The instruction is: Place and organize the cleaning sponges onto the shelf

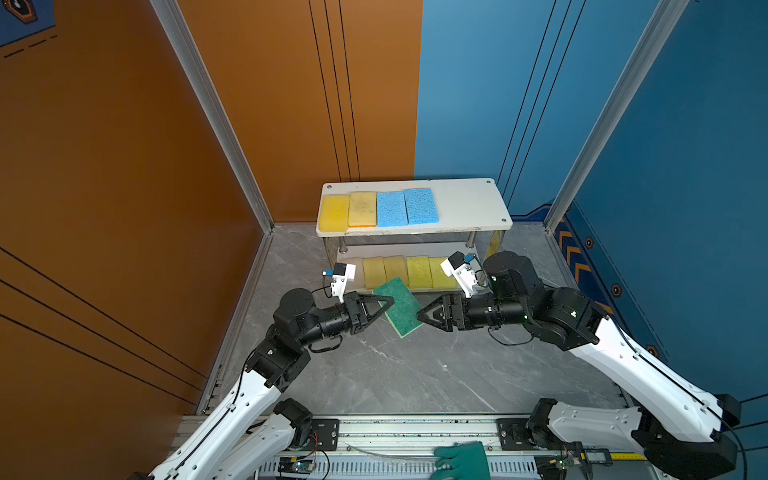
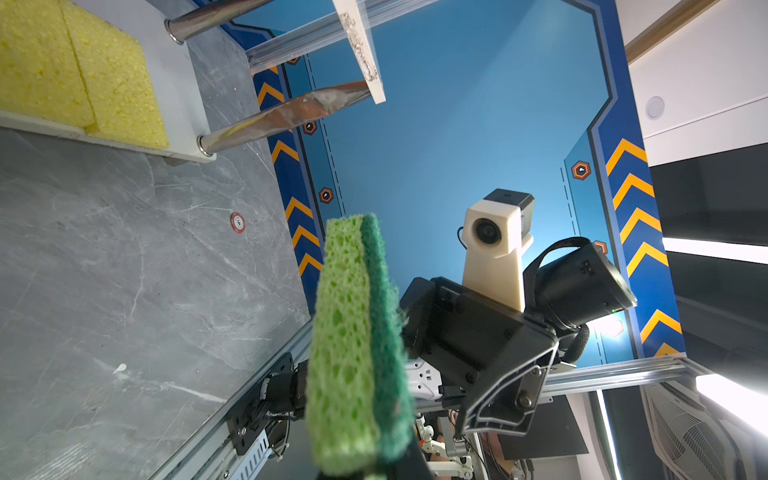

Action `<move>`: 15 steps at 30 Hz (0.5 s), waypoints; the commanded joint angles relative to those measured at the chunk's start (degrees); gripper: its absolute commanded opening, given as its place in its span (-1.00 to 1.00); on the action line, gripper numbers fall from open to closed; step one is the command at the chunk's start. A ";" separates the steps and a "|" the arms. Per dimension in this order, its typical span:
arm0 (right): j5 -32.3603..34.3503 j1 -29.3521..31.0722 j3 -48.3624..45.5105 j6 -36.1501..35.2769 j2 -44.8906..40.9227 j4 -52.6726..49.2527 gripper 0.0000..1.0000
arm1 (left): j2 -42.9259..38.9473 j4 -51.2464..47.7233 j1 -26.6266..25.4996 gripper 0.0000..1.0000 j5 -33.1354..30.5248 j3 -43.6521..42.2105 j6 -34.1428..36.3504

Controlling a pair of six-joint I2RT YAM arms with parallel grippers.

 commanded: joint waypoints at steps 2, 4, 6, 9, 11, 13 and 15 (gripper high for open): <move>0.65 -1.09 1.85 0.73 -2.52 0.88 0.57 | 0.64 6.82 1.32 -0.99 2.27 0.82 -3.89; -0.60 -1.96 1.15 1.93 -3.49 2.52 0.59 | 1.48 8.15 1.33 -0.99 2.91 1.76 -4.82; -2.34 -3.13 -0.09 3.57 -4.69 4.69 0.61 | 2.20 9.08 1.33 -1.00 3.48 2.97 -5.46; -6.00 -5.17 -2.95 6.96 -6.73 9.12 0.67 | 3.19 9.51 1.33 -1.00 4.77 4.67 -5.52; -8.84 -6.62 -5.04 9.69 -7.97 12.79 0.67 | 3.57 9.98 1.27 -1.00 5.27 5.45 -5.71; -11.05 -7.71 -6.83 12.08 -8.87 15.83 0.68 | 3.84 11.40 1.24 -1.00 5.45 5.80 -6.57; -12.04 -8.44 -8.39 13.87 -9.69 18.27 0.69 | 4.03 12.91 1.19 -1.00 5.28 5.97 -7.61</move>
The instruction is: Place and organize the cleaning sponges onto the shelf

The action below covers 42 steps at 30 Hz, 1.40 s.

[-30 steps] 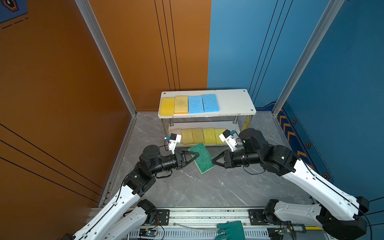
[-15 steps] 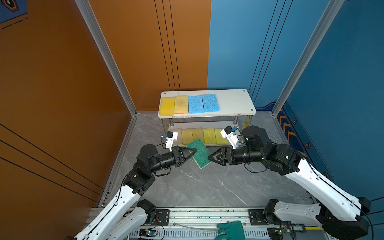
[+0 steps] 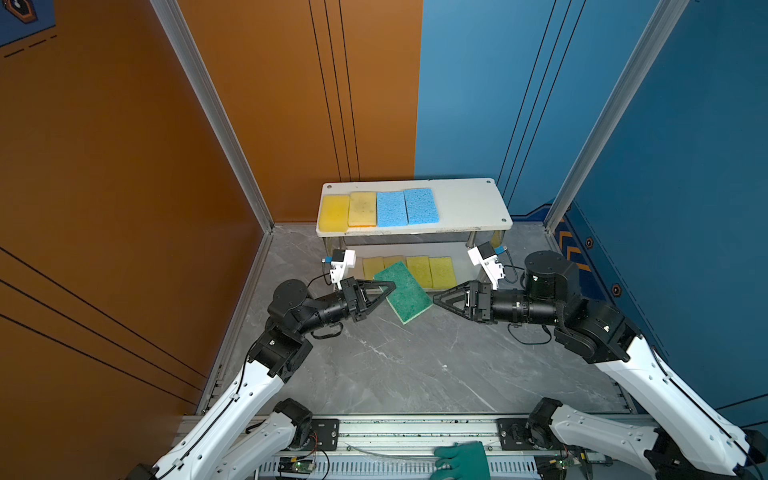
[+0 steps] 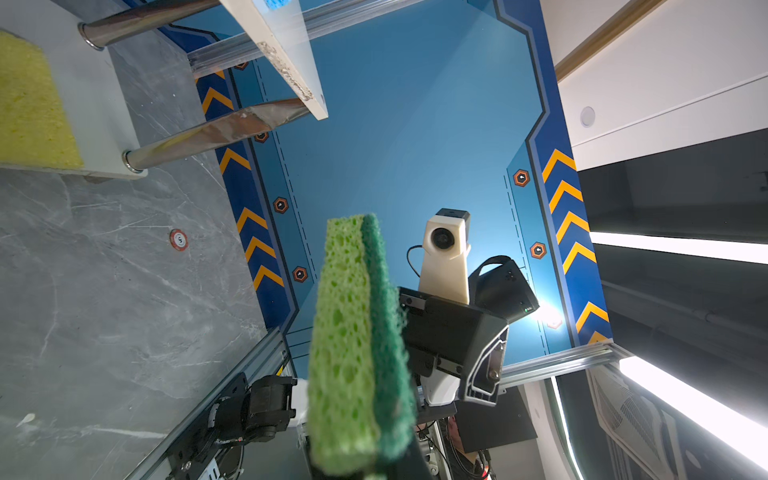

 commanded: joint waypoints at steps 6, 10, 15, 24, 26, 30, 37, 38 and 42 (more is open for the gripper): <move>-6.86 -1.01 -6.69 12.36 -1.69 18.63 0.69 | 0.61 5.29 -1.31 -1.00 0.93 2.41 -1.93; -7.26 -0.93 -7.25 13.39 -1.49 20.22 0.66 | 0.24 5.29 -2.14 -1.00 -0.04 2.47 -1.75; -7.39 -0.23 -7.50 14.05 -0.97 21.56 0.56 | -0.05 5.29 -3.14 -1.00 -0.91 2.35 -1.66; -7.70 0.82 -8.19 14.88 -0.87 22.02 0.29 | -0.54 5.30 -4.21 -1.00 -2.20 1.75 -1.49; -7.93 0.87 -8.40 14.88 -1.11 21.74 0.25 | -0.57 5.34 -4.24 -1.00 -2.32 1.72 -1.55; -8.15 0.84 -8.52 14.89 -1.36 21.20 0.13 | -0.57 5.29 -4.32 -1.00 -2.41 1.64 -1.49; -8.25 0.83 -8.62 14.88 -1.15 21.10 -0.12 | -0.71 5.25 -4.49 -1.00 -2.89 1.27 -1.60; -8.21 0.83 -8.60 14.88 -1.09 21.10 -0.14 | -0.71 5.22 -4.42 -1.00 -2.90 1.28 -1.57; -8.21 0.86 -8.50 14.83 -0.87 21.11 -0.30 | -0.81 5.24 -4.42 -1.00 -2.89 1.19 -1.57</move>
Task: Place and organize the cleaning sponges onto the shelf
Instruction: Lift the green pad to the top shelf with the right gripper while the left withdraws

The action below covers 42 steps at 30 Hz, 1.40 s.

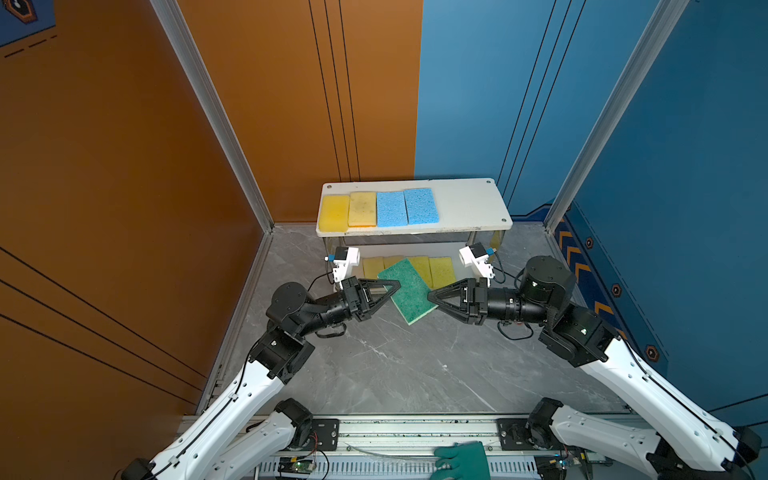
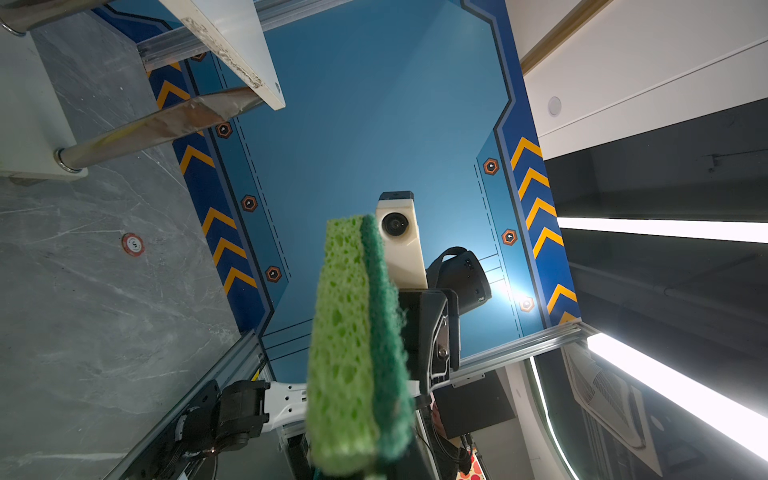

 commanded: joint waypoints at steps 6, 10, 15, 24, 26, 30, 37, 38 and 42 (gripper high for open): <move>-0.85 0.35 -0.25 -0.35 0.23 0.67 -0.49 | -0.91 1.97 -0.60 -1.00 -0.78 0.68 -0.02; -0.79 0.35 -0.20 -0.42 0.33 0.62 -0.63 | -0.97 2.00 -0.55 -1.00 -0.80 0.61 -0.03; -0.32 0.32 -0.34 -0.63 0.42 0.47 -0.72 | -1.17 2.01 -0.51 -0.94 -1.04 0.26 -0.22; 0.85 -0.10 -0.67 -1.06 -0.40 0.00 -0.73 | -1.75 2.00 0.59 0.80 -1.20 -0.79 -1.32; 0.90 -0.38 -0.65 -1.06 -0.72 -0.23 -0.73 | -1.77 2.01 0.74 0.96 -1.15 -0.71 -1.27; 1.36 -1.80 -0.26 -1.06 -1.42 -0.60 -0.73 | -1.98 2.01 1.48 0.96 -1.05 -0.47 -1.67; 0.39 -7.43 3.56 -0.99 -1.65 -1.78 -0.73 | -6.88 -4.76 7.23 0.96 -3.44 -1.15 -0.27; 0.22 -8.14 4.41 -1.12 -1.52 -2.16 -0.73 | -7.93 -6.95 8.18 0.96 -3.84 -1.19 0.48; -0.96 -11.05 9.14 -2.20 -0.41 -4.50 -0.73 | -12.14 -12.88 12.01 0.96 -5.15 -2.22 1.65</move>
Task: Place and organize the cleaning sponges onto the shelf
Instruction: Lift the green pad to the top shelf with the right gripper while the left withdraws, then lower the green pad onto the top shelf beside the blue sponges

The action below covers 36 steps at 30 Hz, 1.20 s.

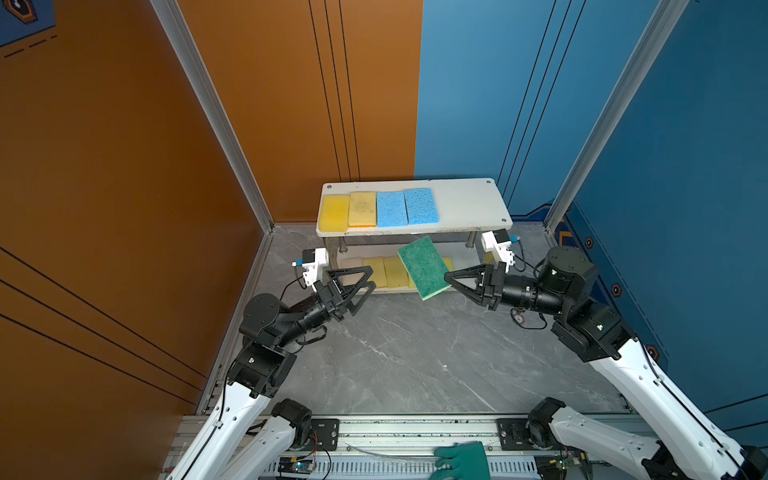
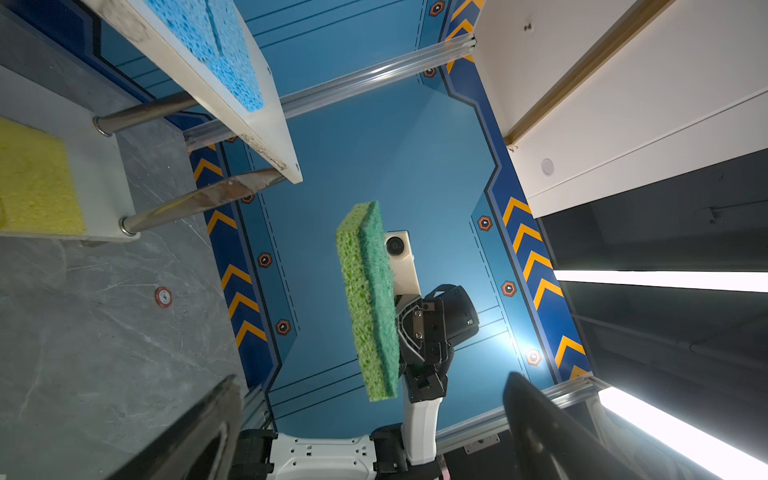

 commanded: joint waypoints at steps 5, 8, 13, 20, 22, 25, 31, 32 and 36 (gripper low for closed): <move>-1.52 -3.95 10.13 -4.07 2.22 -5.41 -0.74 | -6.14 -13.28 4.51 0.96 -3.43 -1.35 4.47; -1.54 -5.33 13.68 -5.90 3.56 -7.65 -0.74 | -7.42 -17.14 5.28 0.96 -3.67 -1.30 5.79; -1.25 -7.89 18.00 -7.50 5.66 -8.53 -0.75 | -8.80 -25.68 6.22 0.96 -4.39 0.03 9.40; 1.61 -9.86 22.56 -10.13 8.18 -9.72 -0.76 | -9.38 -33.74 6.90 0.96 -4.81 1.45 13.85; 3.53 -10.12 24.19 -11.45 8.76 -10.52 -0.77 | -9.21 -35.97 7.19 0.96 -4.88 1.98 15.26; 7.04 -10.13 26.90 -14.40 9.57 -13.21 -0.78 | -8.77 -38.14 7.50 0.96 -4.41 2.56 16.73; 14.76 -10.10 30.44 -19.33 10.67 -17.97 -0.79 | -7.28 -40.59 8.33 0.96 -3.03 3.66 19.88; 16.29 -10.01 30.49 -20.16 10.91 -19.08 -0.79 | -6.97 -40.59 8.47 0.96 -2.68 3.75 20.21; 22.87 -9.28 33.92 -24.13 12.27 -22.70 -0.79 | -5.71 -40.67 9.16 0.96 -1.73 3.88 21.49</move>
